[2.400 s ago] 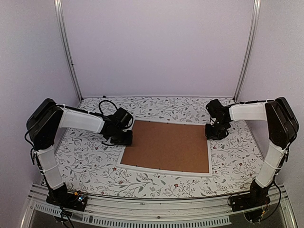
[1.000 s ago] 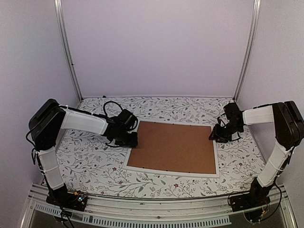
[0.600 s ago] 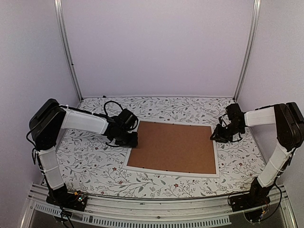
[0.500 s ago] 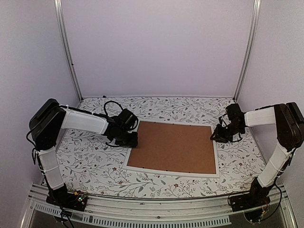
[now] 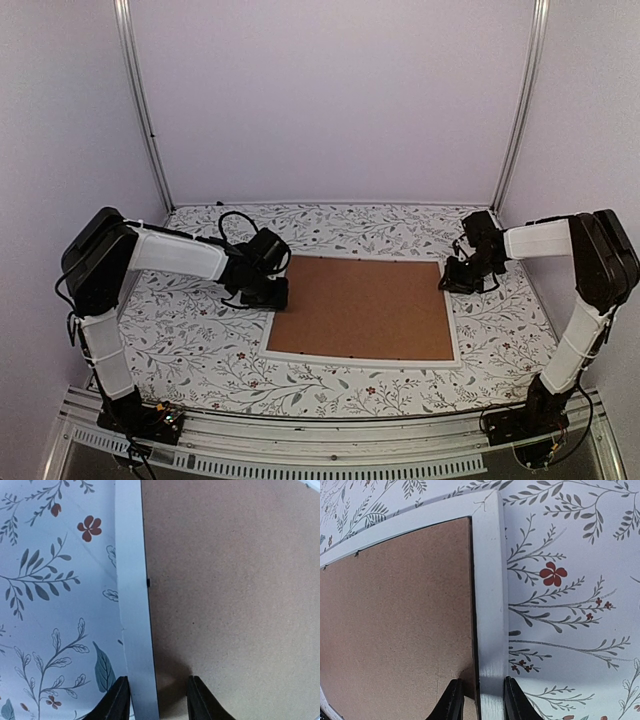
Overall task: Put the photo into the frame
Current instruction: Press the fastener onto the backboard.
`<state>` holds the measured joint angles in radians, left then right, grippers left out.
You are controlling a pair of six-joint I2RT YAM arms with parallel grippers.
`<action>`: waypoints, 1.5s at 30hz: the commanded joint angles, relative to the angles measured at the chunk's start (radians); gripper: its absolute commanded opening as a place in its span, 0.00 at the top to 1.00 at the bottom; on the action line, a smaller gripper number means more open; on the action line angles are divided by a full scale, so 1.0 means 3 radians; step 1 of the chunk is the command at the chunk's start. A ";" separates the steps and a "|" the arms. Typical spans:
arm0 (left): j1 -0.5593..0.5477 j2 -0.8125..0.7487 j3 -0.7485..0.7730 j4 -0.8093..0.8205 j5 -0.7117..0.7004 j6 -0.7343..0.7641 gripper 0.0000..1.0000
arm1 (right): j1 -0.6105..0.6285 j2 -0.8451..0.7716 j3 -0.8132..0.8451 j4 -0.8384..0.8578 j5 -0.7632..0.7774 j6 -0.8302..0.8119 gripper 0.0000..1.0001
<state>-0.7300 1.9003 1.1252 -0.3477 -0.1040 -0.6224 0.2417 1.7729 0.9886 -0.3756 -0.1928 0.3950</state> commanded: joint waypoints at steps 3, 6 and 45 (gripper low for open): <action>-0.0057 0.0165 -0.0058 -0.0232 0.0168 0.0066 0.60 | 0.0345 0.0531 -0.0029 -0.0644 0.0285 -0.0073 0.91; -0.0057 0.0166 -0.0059 -0.0232 0.0168 0.0073 0.60 | 0.0465 0.0651 0.0059 -0.0761 0.0440 -0.0079 0.92; 0.0752 0.0052 0.0513 -0.0372 0.0355 0.0488 0.45 | 0.0086 0.0164 0.0197 -0.0435 -0.0108 -0.0289 0.59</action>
<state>-0.5110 1.8641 1.2125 -0.4419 -0.0101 -0.5175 0.2729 1.7939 1.0847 -0.4713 -0.2020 0.3183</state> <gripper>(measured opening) 0.551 0.413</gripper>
